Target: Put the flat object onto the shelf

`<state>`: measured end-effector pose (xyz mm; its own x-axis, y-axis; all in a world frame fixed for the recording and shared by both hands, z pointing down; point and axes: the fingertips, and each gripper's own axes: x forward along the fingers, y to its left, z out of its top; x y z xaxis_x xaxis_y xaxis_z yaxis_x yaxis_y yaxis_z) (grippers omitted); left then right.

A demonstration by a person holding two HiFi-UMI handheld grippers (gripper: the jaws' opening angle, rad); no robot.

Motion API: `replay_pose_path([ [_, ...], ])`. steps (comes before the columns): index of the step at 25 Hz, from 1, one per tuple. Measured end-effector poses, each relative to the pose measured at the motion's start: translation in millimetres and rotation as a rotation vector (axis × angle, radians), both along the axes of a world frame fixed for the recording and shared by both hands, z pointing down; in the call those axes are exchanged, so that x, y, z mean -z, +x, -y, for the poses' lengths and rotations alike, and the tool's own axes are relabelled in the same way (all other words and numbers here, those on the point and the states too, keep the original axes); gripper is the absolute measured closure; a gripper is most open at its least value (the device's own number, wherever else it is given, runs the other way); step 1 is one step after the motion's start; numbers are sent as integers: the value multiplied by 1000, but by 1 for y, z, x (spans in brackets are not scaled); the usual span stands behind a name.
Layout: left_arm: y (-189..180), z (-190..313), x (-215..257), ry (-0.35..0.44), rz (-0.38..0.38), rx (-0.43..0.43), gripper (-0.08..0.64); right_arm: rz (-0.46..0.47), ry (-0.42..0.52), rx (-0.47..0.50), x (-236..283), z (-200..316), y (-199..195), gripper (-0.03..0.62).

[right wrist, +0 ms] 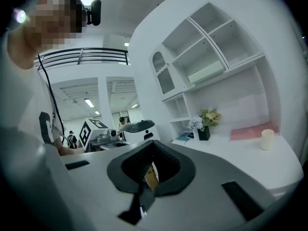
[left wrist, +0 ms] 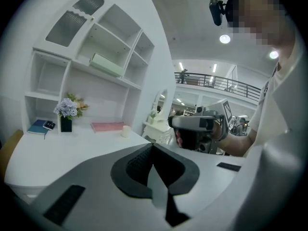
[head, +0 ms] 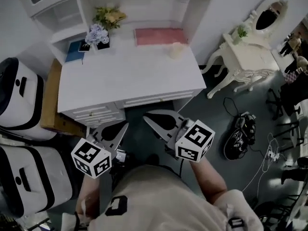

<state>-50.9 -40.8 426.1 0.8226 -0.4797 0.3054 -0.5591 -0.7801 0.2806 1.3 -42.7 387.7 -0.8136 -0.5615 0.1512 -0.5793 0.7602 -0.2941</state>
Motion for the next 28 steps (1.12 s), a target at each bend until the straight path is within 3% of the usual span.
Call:
replay_pose_path([
  [9, -1, -7, 15, 19, -55, -118, 548, -65, 9, -112, 8, -15, -14, 569],
  [15, -4, -7, 28, 65, -79, -159, 548, -84, 25, -135, 13, -27, -23, 569],
  [28, -67, -7, 15, 20, -78, -138, 548, -91, -64, -87, -12, -31, -96, 569],
])
